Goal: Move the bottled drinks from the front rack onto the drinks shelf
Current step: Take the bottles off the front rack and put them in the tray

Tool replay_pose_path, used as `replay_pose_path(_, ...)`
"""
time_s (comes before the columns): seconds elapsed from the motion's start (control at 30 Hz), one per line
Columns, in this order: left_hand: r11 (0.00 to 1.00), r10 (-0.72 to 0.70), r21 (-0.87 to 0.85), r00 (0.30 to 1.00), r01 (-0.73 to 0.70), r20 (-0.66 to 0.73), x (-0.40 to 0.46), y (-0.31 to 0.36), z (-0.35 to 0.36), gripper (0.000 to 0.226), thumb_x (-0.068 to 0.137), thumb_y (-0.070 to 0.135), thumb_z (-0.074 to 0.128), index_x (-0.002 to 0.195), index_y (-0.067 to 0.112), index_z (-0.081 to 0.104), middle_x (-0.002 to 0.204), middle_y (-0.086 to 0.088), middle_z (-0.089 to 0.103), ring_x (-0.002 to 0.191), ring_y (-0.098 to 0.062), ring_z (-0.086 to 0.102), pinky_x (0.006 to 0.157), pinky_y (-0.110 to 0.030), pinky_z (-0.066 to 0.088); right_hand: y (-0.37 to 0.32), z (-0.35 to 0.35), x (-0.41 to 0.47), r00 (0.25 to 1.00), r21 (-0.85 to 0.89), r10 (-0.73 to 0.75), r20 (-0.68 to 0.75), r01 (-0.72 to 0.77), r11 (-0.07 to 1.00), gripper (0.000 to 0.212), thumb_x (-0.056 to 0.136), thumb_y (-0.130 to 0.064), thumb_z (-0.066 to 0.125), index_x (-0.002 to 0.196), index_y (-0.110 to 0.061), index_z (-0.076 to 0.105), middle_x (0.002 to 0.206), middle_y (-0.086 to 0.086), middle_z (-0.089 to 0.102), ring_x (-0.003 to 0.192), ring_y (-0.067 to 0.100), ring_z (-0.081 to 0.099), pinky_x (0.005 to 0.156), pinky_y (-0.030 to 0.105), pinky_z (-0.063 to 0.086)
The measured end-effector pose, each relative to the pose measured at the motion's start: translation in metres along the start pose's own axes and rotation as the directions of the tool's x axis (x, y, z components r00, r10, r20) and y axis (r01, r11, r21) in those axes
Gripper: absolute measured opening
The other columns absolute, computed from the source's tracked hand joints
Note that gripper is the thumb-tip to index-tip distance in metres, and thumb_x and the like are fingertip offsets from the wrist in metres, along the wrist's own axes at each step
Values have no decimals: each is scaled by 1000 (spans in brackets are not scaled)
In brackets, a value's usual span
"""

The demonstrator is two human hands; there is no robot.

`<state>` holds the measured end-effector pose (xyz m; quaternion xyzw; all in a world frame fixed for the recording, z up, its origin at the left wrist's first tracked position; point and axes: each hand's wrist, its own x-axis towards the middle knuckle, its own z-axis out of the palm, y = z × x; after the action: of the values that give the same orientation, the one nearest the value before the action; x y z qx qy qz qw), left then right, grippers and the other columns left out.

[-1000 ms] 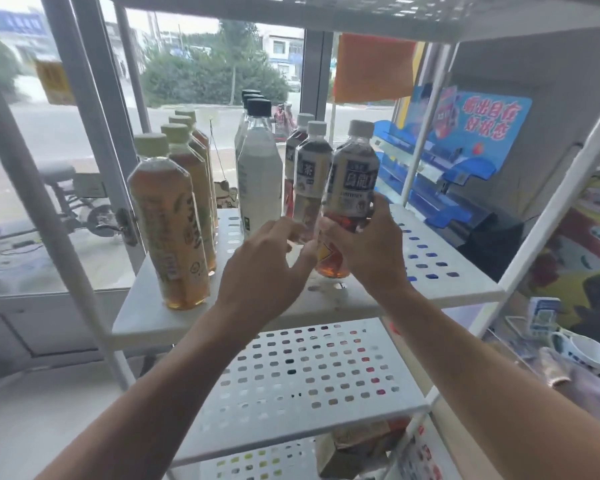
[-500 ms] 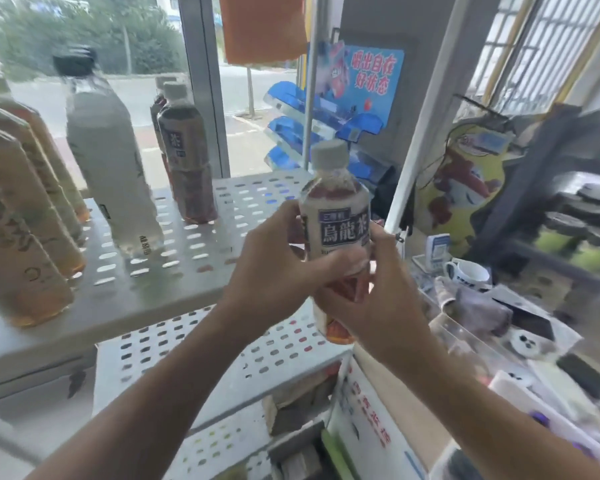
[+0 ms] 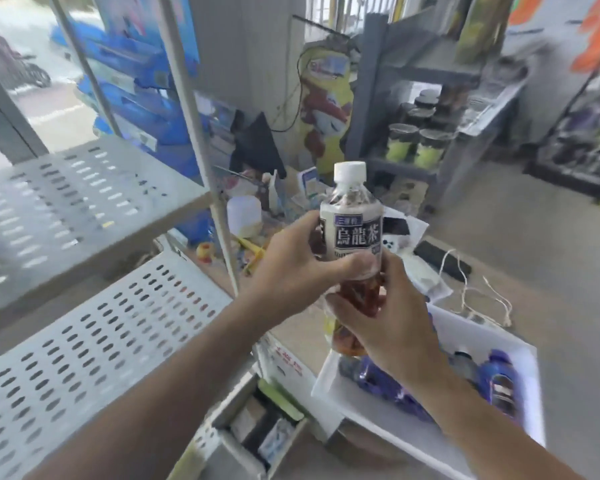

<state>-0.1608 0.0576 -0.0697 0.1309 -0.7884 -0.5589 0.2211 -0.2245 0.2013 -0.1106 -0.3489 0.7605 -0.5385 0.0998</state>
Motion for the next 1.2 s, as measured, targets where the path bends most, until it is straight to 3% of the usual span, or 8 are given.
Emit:
replay_pose_path(0.13,997,-48,-58,985,59,163,19,-14,54,56,71,47,83,116,22,60,102,4,74,98,-11,71,86,-42,58,32,-37,-13,990,0,114,-86,-114,993,49,78,-35,79,118,-33,51,97,-20,65,87,-3,65,70,10,49)
replay_pose_path(0.27,986,-133,138,951,97,279,26,-35,101,74,70,73,67,128,29,51,111,11,70,100,-3,67,89,-38,57,71,-61,-31,949,-35,250,-194,-261,965,40,77,-36,79,108,-38,53,87,-18,68,80,-9,63,62,5,43)
replay_pose_path(0.37,944,-166,328,924,47,346,25,-49,126,59,91,55,58,138,22,46,121,4,66,102,-5,63,90,-32,55,110,-73,-41,891,-22,377,-254,-395,918,43,78,-36,79,114,-30,56,95,-17,68,84,-7,62,65,8,44)
replay_pose_path(0.47,894,-194,447,905,5,378,21,-64,144,40,96,39,57,130,17,55,118,1,65,102,-11,61,91,-34,53,151,-84,-49,810,-42,513,-284,-545,838,44,78,-42,78,111,-26,54,97,-14,65,87,3,62,65,15,44)
replay_pose_path(0.63,749,-201,643,871,-158,448,11,-95,174,29,97,40,53,119,23,59,111,2,62,100,-22,60,79,-34,47,211,-91,-65,672,-94,654,-348,-719,689,49,70,-54,74,101,-19,58,96,1,64,80,14,63,58,24,45)
replay_pose_path(0.77,695,-252,690,832,-199,495,6,-112,184,37,98,42,49,129,23,55,123,0,60,108,-23,59,86,-37,50,236,-86,-70,583,-192,753,-305,-812,551,71,59,-70,65,104,-16,59,98,5,64,80,22,65,69,36,55)
replay_pose_path(0.97,605,-275,759,832,-240,482,3,-126,185,36,99,45,46,129,27,52,125,4,58,108,-21,59,79,-34,49,242,-79,-62,597,-335,743,-303,-796,504,71,74,-60,74,114,-5,55,110,12,59,93,30,64,65,29,41)
replay_pose_path(1.2,605,-264,758,837,-244,479,-1,-128,188,37,99,43,46,130,25,52,126,4,59,108,-20,59,81,-35,52,241,-84,-61,609,-396,755,-243,-773,496,80,75,-64,72,123,-4,51,116,13,57,98,30,62,70,31,46)
